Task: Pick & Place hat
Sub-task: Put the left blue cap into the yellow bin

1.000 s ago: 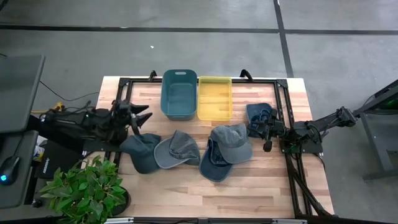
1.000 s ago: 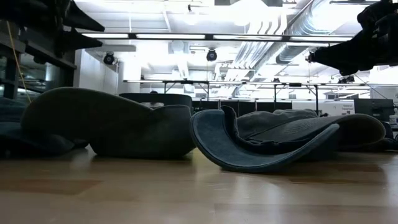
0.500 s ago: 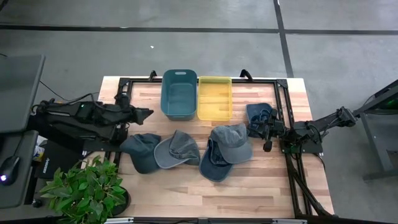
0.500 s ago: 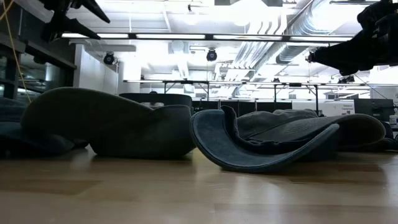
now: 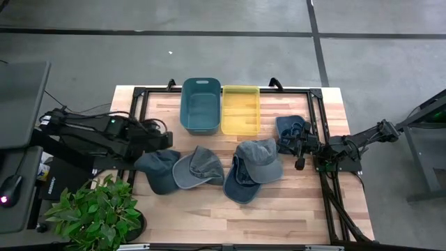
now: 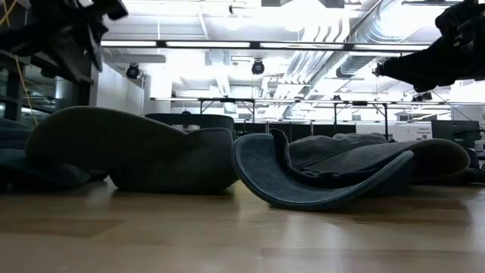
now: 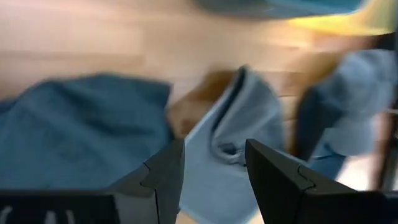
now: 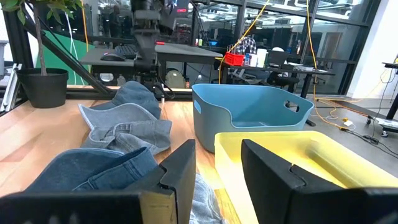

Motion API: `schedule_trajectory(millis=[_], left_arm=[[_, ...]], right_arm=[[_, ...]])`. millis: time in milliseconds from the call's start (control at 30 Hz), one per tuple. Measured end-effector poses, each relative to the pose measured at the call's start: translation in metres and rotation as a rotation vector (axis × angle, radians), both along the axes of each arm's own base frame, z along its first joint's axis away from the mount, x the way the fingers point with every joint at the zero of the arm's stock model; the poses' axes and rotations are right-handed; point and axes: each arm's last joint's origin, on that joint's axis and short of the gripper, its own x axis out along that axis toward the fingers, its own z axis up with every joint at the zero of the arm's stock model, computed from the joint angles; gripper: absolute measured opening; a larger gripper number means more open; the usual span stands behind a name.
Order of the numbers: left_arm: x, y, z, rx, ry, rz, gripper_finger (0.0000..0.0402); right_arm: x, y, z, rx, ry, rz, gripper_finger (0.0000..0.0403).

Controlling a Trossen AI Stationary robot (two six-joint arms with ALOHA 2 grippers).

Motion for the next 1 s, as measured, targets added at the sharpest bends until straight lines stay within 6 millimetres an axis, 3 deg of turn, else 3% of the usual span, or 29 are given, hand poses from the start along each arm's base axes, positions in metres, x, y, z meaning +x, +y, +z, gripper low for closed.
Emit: schedule_trajectory(millis=[333,700,1000], left_arm=[[0.019,-0.008,-0.028,-0.162,0.310,0.057,0.0166],[0.036,-0.013,-0.049,-0.212,0.474,0.126,0.0172],[0.039,-0.013,-0.053,-0.213,0.502,0.204,0.0287]], right_arm=[[0.000,0.000,0.000,0.000,0.000,0.000,0.0124],[0.000,0.000,0.000,0.001,-0.001,0.000,0.0124],[0.000,0.000,0.000,0.002,-0.005,-0.001,0.0124]])
